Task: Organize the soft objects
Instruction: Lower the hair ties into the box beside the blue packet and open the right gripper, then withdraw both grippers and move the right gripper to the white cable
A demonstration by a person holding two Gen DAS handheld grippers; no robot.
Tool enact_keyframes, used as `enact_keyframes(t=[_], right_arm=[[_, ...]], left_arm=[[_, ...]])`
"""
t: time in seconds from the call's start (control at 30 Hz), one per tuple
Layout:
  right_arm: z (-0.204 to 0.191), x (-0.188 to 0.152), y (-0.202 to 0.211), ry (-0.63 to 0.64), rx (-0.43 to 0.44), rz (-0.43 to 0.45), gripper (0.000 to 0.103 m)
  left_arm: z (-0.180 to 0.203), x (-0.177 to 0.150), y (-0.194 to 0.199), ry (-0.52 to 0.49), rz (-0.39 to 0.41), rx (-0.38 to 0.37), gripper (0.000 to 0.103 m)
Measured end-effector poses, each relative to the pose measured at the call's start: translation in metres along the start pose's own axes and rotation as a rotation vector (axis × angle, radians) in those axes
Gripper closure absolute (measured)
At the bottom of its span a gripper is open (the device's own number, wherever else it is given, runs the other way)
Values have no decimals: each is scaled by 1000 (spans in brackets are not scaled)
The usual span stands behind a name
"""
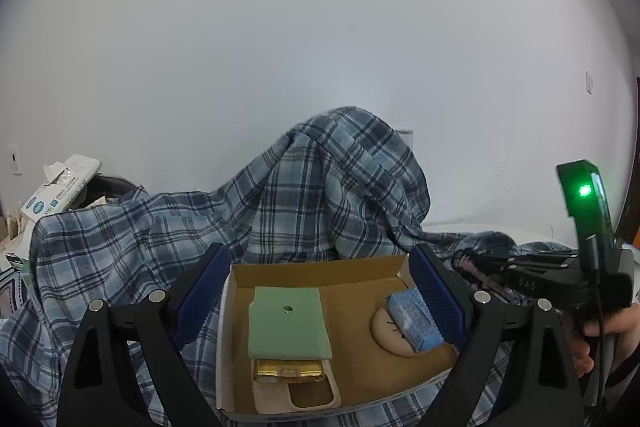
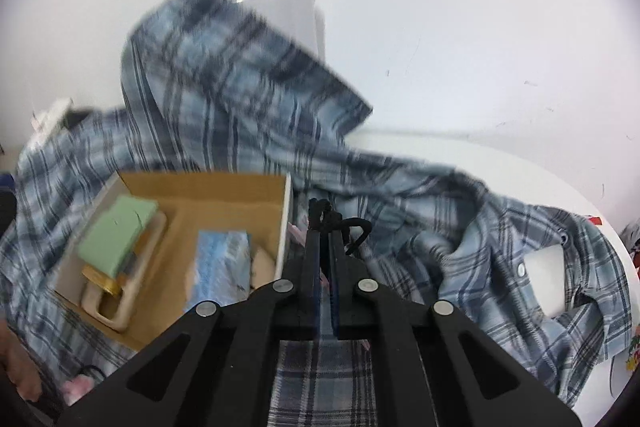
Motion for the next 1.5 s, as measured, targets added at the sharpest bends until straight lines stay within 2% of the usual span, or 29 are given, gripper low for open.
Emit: enact_keyframes(t=[0.1,0.3,0.5,0.63,0.67,0.73,0.8,0.83,0.9,1.1,1.3,1.5], right_arm=[[-6,12,15,-15,42,39,100],[-61,22,32,54,189,94,100],[-107,16,18,120,234,38,100],[-118,12,3,113,232,16,100],[-119,10,0,112,235,7,97],[-120,7,-2,109,245,-15,84],[-119,5,-2,105,247,-19,43],[-117,5,-1,100,238,-8,41],[-112,8,9,88,224,40,41],[-103,16,36,84,219,91,41],[-99,16,68,49,227,149,41],[-106,5,101,92,235,189,41]], left_arm=[[-1,4,4,-1,-8,-10,10],[-2,6,15,-18,2,-9,10],[-9,9,21,-11,7,0,10],[-21,9,26,-3,16,14,10],[-24,8,26,0,12,16,10],[-29,6,27,6,5,20,10],[-35,6,28,13,2,25,10],[-37,6,29,15,4,27,10],[-40,8,33,20,12,34,10],[-45,18,48,23,40,44,10],[-39,24,73,18,47,17,10],[-33,10,103,29,6,-25,10]])
Point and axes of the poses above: each gripper's, at about its wrist camera, not at the fingertips, and y roughly against the way its jaws point, z to its right, x to its top, the point moved 9 cm from there along -y, roughly the way its jaws point
